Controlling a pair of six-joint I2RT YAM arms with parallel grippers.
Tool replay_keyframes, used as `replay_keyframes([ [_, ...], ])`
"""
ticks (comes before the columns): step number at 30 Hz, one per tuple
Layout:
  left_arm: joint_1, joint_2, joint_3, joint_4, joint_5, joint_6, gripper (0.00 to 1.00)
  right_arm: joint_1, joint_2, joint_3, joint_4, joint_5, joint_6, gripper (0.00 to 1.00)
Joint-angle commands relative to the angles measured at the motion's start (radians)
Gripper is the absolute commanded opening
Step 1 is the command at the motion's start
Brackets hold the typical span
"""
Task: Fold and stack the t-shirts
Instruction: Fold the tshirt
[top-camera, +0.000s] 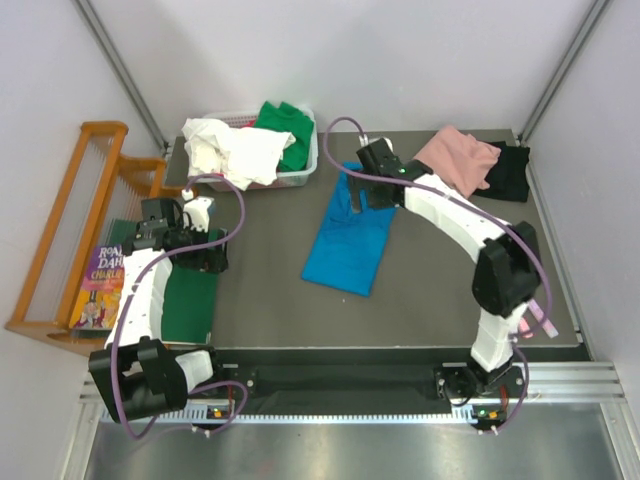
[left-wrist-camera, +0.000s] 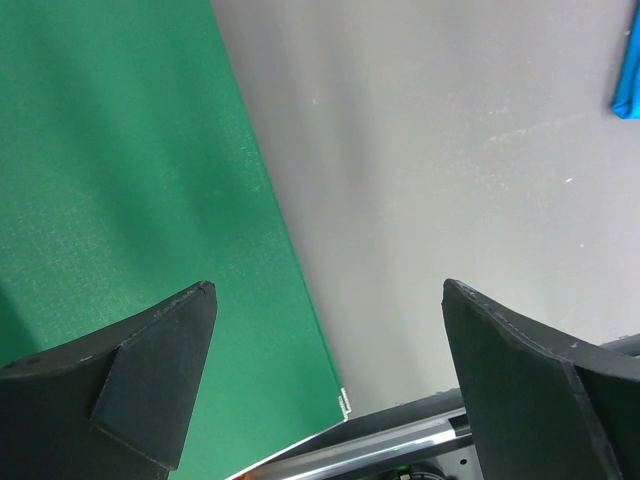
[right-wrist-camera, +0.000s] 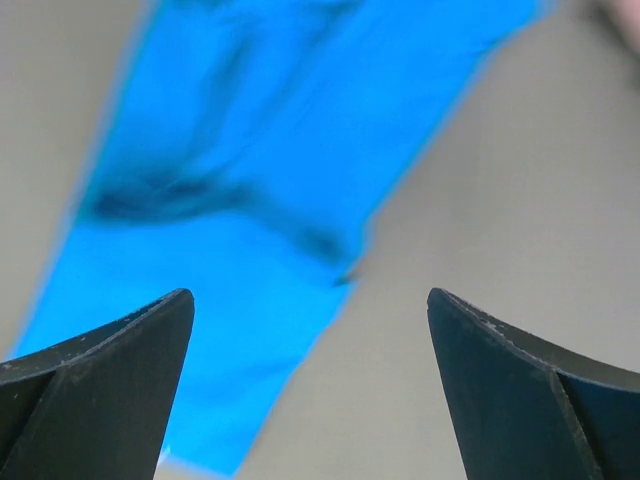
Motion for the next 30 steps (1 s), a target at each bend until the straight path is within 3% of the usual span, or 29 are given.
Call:
replay_keyframes([
  [1, 0.004, -0.019, 0.026, -0.009, 0.066, 0.004, 0.99, 0.014, -0.139, -0.167, 0.19, -0.443, 0.079, 1.0],
  [2, 0.003, -0.013, 0.026, -0.009, 0.067, 0.003, 0.99, 0.014, -0.137, -0.192, 0.232, -0.526, 0.093, 1.0],
  [3, 0.004, -0.012, 0.027, -0.009, 0.067, 0.001, 0.99, 0.014, -0.131, -0.233, 0.279, -0.704, 0.116, 0.99],
  [11, 0.004, -0.024, 0.033, -0.021, 0.045, 0.014, 0.99, -0.009, 0.129, -0.168, 0.51, -1.083, 0.282, 1.0],
  [17, 0.004, -0.025, 0.038, -0.03, 0.037, 0.024, 0.99, -0.056, 0.242, -0.135, 0.635, -1.156, 0.401, 1.0],
  [30, 0.004, -0.022, 0.009, -0.018, 0.014, 0.053, 0.99, -0.136, 0.355, -0.002, 0.7, -1.212, 0.493, 1.0],
])
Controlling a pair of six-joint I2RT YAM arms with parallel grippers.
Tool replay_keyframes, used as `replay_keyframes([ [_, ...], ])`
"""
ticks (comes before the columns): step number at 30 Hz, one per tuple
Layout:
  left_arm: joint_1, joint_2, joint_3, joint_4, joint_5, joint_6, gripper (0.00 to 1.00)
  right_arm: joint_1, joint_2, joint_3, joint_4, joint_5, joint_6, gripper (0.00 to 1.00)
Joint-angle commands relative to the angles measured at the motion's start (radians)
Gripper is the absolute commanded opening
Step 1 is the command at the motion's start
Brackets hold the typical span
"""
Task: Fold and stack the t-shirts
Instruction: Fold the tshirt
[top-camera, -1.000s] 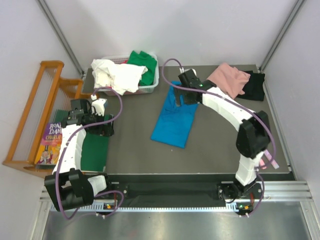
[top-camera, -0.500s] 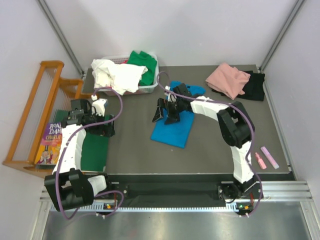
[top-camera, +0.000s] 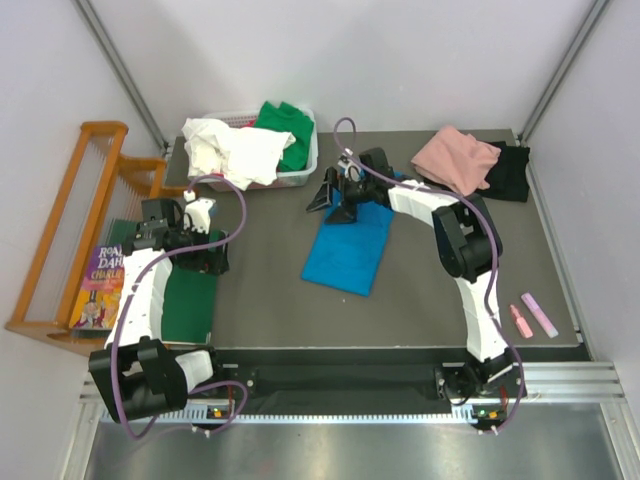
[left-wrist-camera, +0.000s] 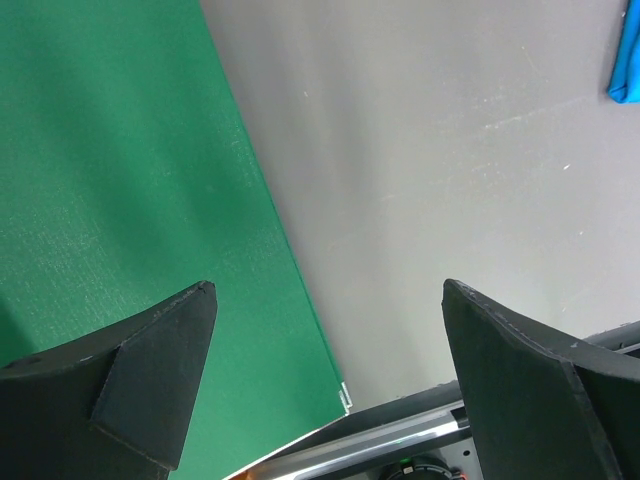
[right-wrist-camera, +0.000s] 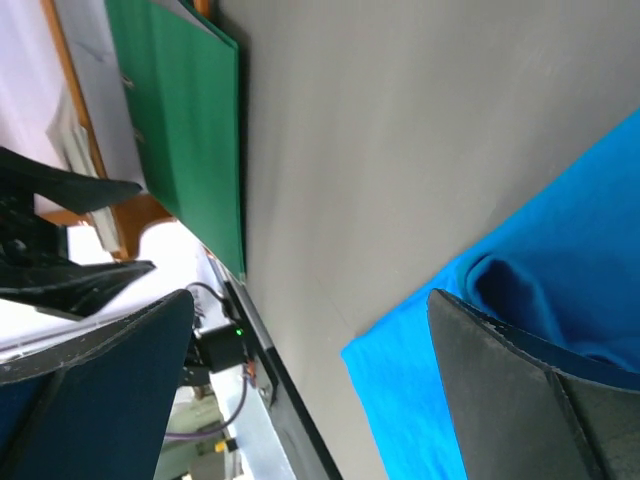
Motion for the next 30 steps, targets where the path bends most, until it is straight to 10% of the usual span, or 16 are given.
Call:
replay_keyframes([
  [1, 0.004, -0.025, 0.008, 0.001, -0.008, 0.031, 0.99, -0.022, 0.036, 0.055, 0.07, -0.033, 0.041, 1.0],
  [18, 0.004, -0.081, 0.037, -0.059, -0.026, 0.066, 0.99, -0.077, 0.176, 0.175, 0.015, -0.072, 0.031, 1.0],
  [30, 0.003, -0.127, 0.111, -0.132, -0.008, 0.071, 0.99, -0.134, -0.244, -0.21, 0.171, -0.038, 0.062, 1.0],
])
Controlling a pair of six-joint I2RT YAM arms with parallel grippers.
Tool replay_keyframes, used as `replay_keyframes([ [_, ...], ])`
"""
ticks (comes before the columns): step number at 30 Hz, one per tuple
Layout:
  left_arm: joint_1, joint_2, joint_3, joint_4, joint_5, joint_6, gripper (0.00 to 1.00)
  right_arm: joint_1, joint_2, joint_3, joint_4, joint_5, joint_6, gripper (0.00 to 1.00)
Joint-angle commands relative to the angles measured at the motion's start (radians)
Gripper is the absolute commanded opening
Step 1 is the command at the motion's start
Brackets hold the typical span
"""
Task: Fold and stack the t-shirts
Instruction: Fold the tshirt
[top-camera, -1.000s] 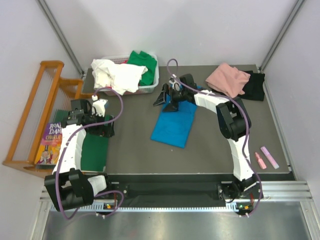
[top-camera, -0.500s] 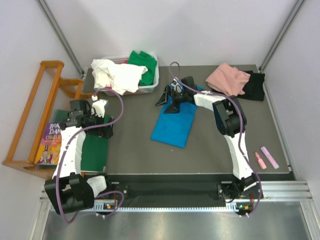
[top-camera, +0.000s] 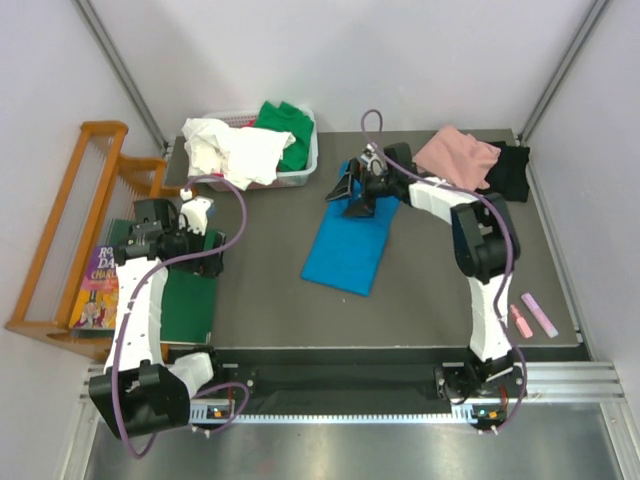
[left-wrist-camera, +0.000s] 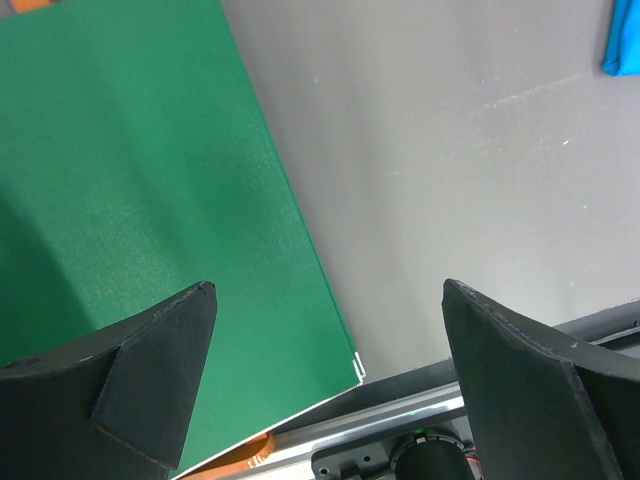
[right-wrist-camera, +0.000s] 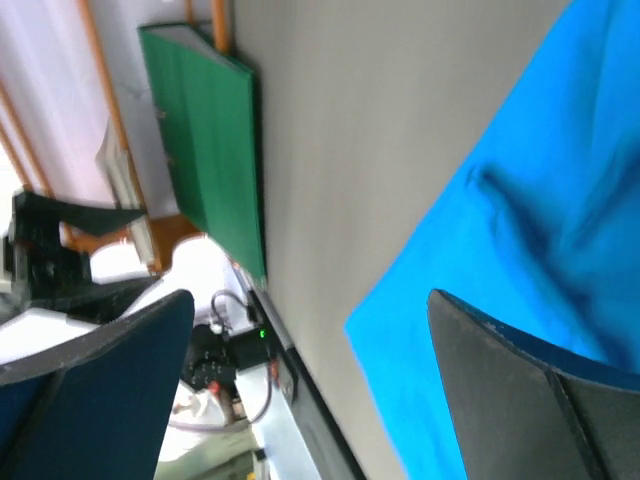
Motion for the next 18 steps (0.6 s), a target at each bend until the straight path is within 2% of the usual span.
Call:
replay_keyframes([
  [1, 0.004, -0.047, 0.071, -0.045, 0.025, 0.02, 0.99, -0.037, -0.235, -0.197, 0.175, 0.016, 0.023, 1.0],
  [5, 0.003, -0.067, 0.091, -0.057, 0.025, 0.021, 0.99, -0.051, -0.281, -0.399, 0.332, -0.01, 0.09, 1.0],
  [8, 0.004, -0.06, 0.112, -0.075, 0.027, 0.015, 0.99, -0.054, -0.275, -0.467, 0.384, -0.012, 0.093, 1.0],
  [14, 0.003, -0.048, 0.12, -0.082, 0.041, 0.007, 0.99, -0.077, -0.186, -0.485, 0.43, -0.019, 0.089, 1.0],
  [18, 0.003, -0.037, 0.122, -0.075, 0.027, 0.012, 0.99, -0.104, -0.11, -0.447, 0.374, -0.027, 0.044, 1.0],
])
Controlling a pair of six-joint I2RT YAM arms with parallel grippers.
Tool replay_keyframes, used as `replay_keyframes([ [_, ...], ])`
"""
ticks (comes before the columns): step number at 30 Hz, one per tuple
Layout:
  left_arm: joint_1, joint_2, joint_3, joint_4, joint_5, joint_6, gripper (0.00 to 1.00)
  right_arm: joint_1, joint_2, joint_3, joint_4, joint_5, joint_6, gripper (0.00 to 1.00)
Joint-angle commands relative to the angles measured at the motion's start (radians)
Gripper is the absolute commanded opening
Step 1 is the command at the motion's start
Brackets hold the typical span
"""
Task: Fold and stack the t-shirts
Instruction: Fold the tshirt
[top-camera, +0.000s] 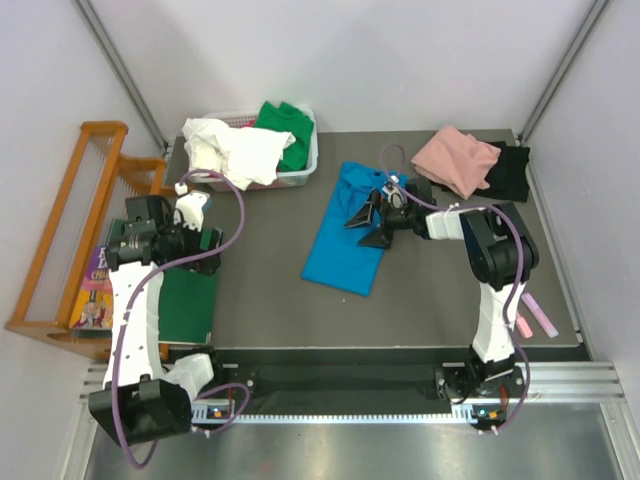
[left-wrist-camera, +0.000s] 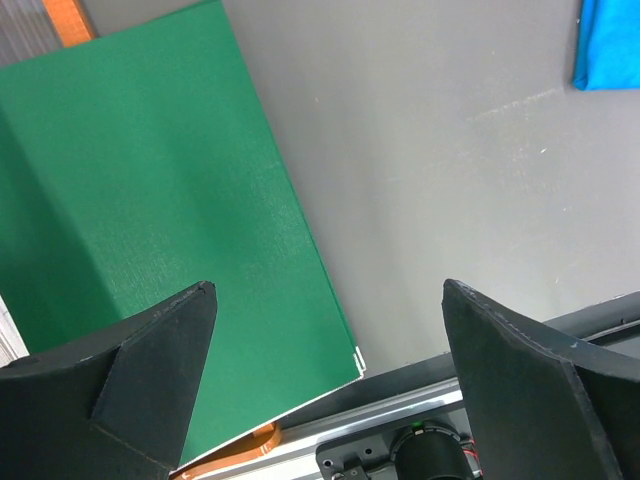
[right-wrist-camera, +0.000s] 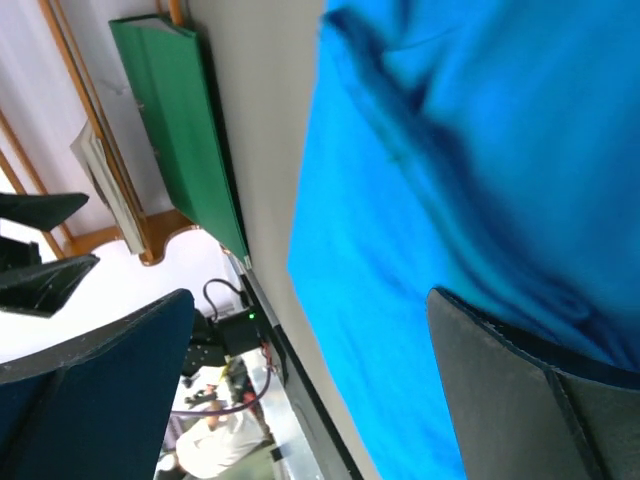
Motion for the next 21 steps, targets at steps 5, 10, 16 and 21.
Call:
replay_keyframes([
  [5, 0.004, 0.027, 0.058, -0.002, 0.038, 0.015, 0.99, -0.059, 0.112, 0.094, -0.103, -0.007, -0.14, 1.0],
  [10, -0.069, 0.121, 0.119, 0.01, 0.096, -0.004, 0.99, -0.069, -0.028, 0.069, -0.048, -0.044, -0.101, 1.0],
  [16, -0.431, 0.269, 0.096, 0.147, -0.114, -0.103, 0.99, -0.058, -0.312, -0.054, -0.175, 0.035, -0.131, 1.0],
  [21, -0.513, 0.459, 0.122, 0.196, -0.019, -0.128, 0.99, -0.032, -0.55, -0.29, -0.39, 0.223, -0.216, 0.99],
])
